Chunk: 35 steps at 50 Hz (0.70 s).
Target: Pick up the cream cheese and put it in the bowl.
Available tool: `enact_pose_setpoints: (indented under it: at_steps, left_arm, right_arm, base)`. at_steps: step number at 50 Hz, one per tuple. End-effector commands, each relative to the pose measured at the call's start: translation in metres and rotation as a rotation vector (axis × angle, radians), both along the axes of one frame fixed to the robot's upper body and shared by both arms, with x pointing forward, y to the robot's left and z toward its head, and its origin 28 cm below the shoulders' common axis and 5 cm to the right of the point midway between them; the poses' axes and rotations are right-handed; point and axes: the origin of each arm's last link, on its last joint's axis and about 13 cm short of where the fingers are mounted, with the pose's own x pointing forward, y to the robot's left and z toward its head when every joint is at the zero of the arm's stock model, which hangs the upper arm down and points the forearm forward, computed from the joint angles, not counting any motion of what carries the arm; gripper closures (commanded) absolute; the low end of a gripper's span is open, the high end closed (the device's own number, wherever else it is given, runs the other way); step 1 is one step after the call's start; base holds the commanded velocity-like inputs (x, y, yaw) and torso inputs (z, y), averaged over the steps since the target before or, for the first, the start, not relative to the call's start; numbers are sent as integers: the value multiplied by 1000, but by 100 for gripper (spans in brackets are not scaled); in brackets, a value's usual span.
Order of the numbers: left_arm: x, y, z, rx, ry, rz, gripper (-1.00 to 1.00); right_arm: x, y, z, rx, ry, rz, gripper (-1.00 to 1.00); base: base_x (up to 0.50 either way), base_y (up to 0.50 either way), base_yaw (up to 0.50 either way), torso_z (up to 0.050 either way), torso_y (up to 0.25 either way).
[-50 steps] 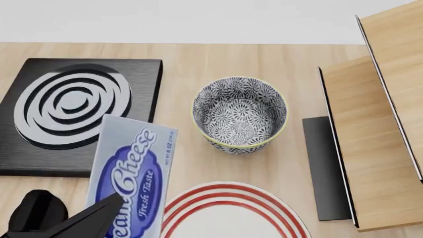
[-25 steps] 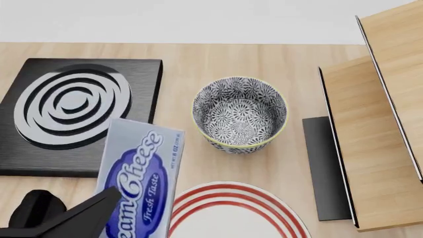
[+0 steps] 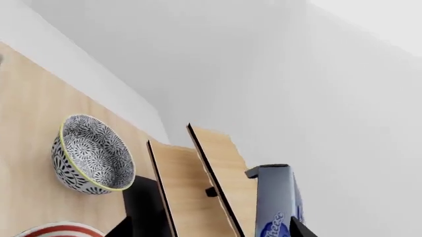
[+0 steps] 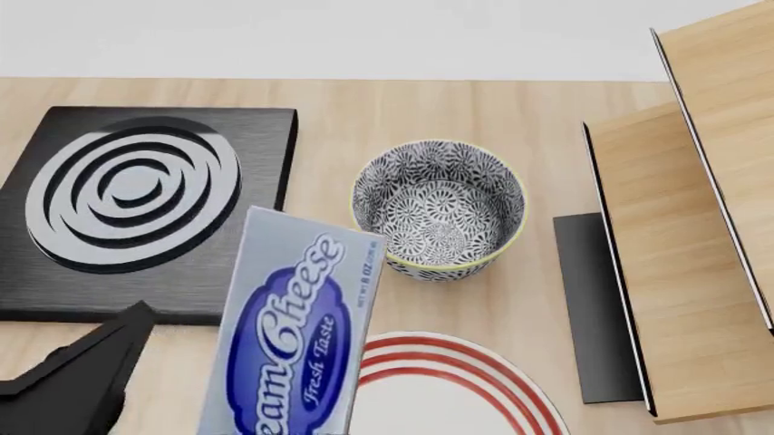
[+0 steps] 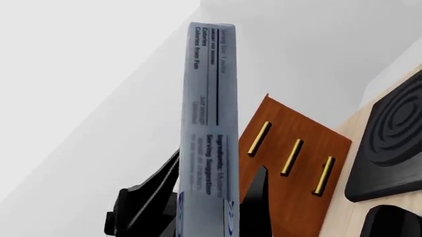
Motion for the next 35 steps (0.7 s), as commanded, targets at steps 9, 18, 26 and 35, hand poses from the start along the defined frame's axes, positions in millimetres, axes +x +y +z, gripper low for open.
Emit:
enact_pose_setpoints:
  at_steps: [9,18,26,35]
  left_arm:
    - [5,4,-10,446,-140,472,-100]
    - [3,0,-15,649,-357,826,-100]
    - [9,0,-22,753,-477,1034,-100]
    - [20,-5,-39,808,-525,1039,-100]
  right_arm:
    - [-2,-5,8,-46,-46,-79,100]
    - [-2,-6,7,-88,-65,-121,100]
    - [-2,-8,8,-151,-87,-184,100]
    - [3,-13,7,-241,-128,-281,100]
  base:
    - [0,0,0,0,0]
    - [0,0,0,0,1]
    - [0,0,0,1,0]
    - [0,0,0,0,0]
